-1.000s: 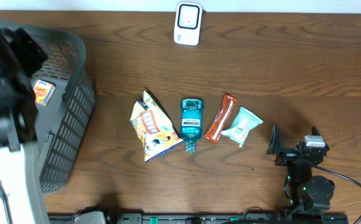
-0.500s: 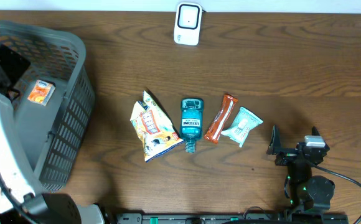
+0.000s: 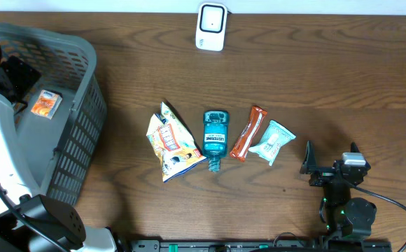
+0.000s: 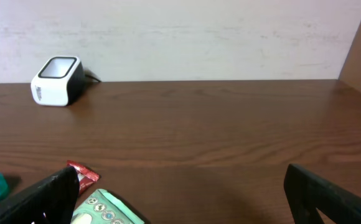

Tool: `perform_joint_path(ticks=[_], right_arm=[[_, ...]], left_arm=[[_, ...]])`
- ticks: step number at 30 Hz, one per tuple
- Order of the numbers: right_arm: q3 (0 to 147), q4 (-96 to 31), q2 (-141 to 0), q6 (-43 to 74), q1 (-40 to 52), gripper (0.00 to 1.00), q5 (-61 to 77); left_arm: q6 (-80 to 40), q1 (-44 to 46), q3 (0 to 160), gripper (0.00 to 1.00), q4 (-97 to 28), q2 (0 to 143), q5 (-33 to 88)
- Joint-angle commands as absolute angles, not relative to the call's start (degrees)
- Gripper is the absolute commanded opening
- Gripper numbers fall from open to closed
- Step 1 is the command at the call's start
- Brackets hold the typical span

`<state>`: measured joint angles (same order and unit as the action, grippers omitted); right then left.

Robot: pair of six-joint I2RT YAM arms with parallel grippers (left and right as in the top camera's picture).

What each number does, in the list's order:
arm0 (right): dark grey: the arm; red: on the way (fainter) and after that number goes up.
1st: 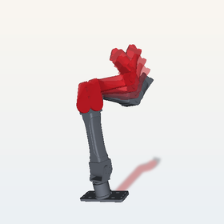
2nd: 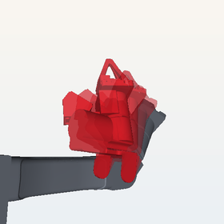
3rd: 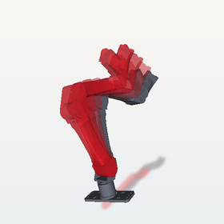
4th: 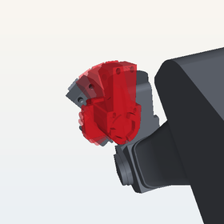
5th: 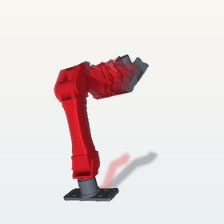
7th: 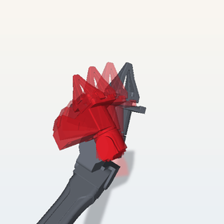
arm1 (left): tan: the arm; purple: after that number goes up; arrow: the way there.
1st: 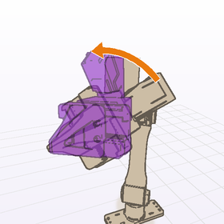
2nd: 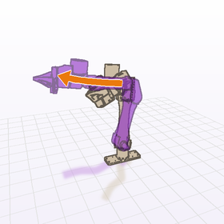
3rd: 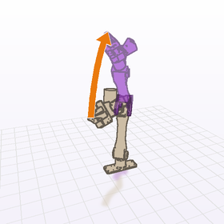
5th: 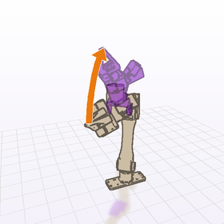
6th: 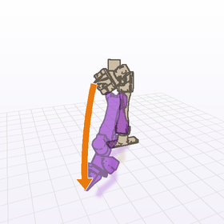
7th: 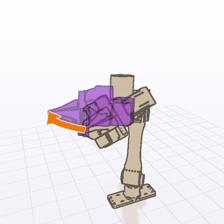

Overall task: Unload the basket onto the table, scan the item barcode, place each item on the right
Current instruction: 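Return the left gripper into the basket and grasp the small orange box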

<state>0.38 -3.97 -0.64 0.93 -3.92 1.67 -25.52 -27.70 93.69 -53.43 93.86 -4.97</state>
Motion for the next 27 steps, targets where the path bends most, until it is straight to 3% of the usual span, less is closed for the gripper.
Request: perform_joint_path(ticks=[1,11,27], right_arm=[[0.3,-4.1,-0.4,1.7,-3.7,0.99,1.6],[0.3,-4.2,-0.4,1.7,-3.6,0.99,1.6],[0.3,-4.2,-0.4,1.7,-3.7,0.99,1.6]], left_arm=[[-25.8,-27.9,93.0,1.00,-53.1,94.3,-4.9],[-25.6,-27.9,86.2,1.00,-46.2,96.9,-4.9],[-20.6,-27.9,86.1,0.99,-36.0,117.7,-4.9]])
